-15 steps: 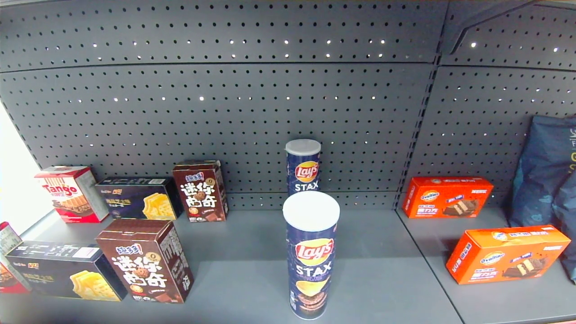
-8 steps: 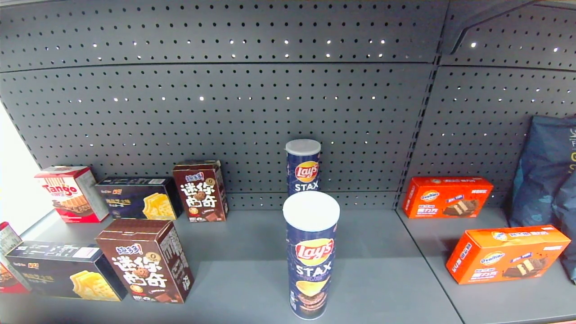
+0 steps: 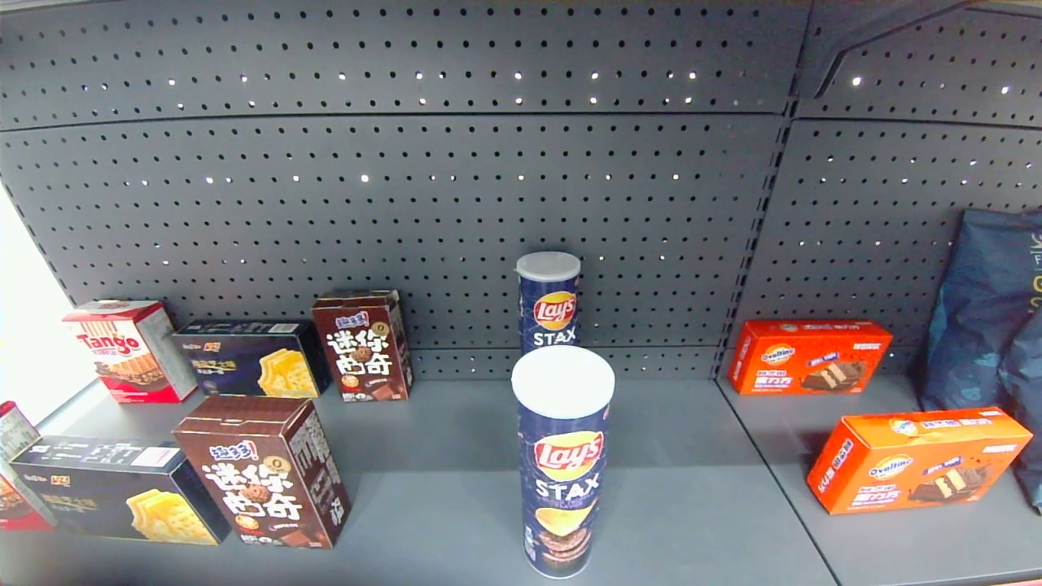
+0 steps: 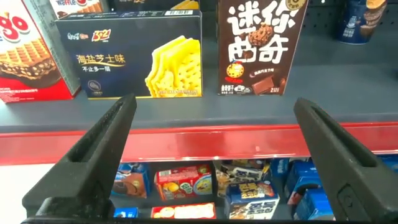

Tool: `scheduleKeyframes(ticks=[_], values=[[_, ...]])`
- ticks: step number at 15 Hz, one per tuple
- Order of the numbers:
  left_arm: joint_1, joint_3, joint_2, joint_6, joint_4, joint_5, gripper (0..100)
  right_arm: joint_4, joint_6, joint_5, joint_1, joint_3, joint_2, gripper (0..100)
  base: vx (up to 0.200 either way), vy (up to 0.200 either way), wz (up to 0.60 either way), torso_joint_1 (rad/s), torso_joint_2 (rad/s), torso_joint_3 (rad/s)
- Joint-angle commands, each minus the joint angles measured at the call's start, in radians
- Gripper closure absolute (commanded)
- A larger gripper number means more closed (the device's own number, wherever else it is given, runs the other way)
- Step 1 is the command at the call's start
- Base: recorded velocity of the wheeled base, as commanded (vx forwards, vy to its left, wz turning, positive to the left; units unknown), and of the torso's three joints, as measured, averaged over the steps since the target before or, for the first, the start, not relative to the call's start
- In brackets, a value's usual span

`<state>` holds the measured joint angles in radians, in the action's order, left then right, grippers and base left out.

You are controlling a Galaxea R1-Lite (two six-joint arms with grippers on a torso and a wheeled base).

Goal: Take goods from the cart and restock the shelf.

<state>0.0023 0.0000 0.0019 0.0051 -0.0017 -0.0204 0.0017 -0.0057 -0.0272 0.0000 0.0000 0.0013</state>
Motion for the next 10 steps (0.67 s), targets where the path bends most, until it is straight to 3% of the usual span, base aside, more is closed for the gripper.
scheduleKeyframes(ticks=[1,9,10], values=[[0.001,0.0,-0.002,-0.001,0.0,-0.001,0,0.0,0.0,0.0,0.0,0.0,-0.001,0,-0.2,0.0,0.0,0.002,0.0,0.002],[-0.001,0.0,-0.002,-0.001,0.0,0.0,0,0.0,0.0,-0.002,0.0,0.0,-0.001,0,0.0,0.0,0.0,0.0,0.0,0.0],[-0.001,0.0,-0.002,-0.002,-0.001,0.0,0,0.0,0.001,-0.002,0.0,0.0,-0.001,0,0.0,0.0,0.6,0.002,0.01,0.007]])
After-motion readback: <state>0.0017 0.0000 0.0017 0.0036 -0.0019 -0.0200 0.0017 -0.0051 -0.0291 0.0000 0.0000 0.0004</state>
